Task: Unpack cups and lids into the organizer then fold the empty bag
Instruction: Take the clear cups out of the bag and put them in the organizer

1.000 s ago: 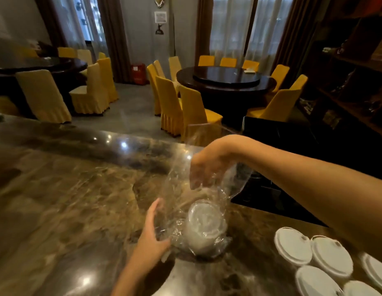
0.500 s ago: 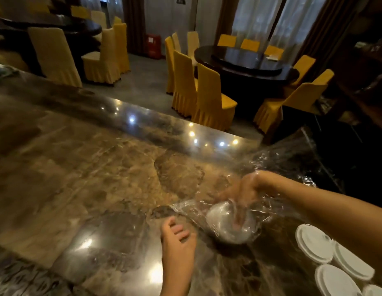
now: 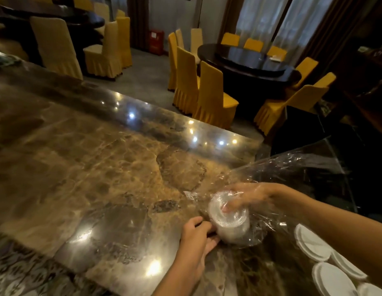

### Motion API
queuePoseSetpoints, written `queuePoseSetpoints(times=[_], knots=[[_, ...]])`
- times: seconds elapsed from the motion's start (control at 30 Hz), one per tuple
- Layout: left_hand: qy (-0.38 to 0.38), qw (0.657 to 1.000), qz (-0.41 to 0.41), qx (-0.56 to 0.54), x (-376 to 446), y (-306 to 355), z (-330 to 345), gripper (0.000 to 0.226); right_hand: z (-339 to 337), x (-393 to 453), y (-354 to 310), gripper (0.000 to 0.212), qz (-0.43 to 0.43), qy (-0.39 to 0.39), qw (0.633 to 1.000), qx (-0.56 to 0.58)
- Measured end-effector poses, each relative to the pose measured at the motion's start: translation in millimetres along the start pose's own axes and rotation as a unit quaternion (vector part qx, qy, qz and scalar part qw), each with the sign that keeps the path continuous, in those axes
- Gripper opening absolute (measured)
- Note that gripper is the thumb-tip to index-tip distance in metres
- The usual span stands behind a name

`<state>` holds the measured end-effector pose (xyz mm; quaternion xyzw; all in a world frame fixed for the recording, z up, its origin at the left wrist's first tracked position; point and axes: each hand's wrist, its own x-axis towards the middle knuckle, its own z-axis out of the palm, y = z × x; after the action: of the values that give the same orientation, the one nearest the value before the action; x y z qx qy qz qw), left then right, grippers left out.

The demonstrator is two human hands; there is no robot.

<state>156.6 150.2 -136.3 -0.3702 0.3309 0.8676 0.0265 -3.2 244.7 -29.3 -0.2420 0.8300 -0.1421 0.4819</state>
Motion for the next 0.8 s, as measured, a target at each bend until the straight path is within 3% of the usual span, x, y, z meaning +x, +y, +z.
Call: queuePoseSetpoints(times=[0.03,0.1,0.2,0.37,0.5,0.6,0.8], knots=[[-0.009,1.0,0.003,0.017,-2,0,0,0.047,1,-4,4,0.047,-0.006,0.005,0.999,0.038],[-0.03,0.998,-0.002,0.059,-9,1,-1,0.048,9,-9,12,0.037,-0.025,0.007,0.996,0.089],[-0.066,0.994,-0.025,0.086,-18,-3,0,0.047,24,-13,26,0.057,-0.047,0.036,0.989,0.139],[-0.049,0.996,0.014,0.078,-16,-7,8,0.031,33,-23,50,0.048,-0.06,0.029,0.955,0.289],[-0.043,0.99,0.076,0.113,-10,-4,11,0.016,42,-24,59,0.065,-0.084,0.054,0.918,0.384],[-0.04,0.977,0.131,0.164,-8,2,11,0.015,51,-21,68,0.073,-0.132,0.044,0.823,0.55],[-0.048,0.942,0.256,0.212,-2,18,11,0.021,77,-16,69,0.048,-0.255,-0.011,0.658,0.708]])
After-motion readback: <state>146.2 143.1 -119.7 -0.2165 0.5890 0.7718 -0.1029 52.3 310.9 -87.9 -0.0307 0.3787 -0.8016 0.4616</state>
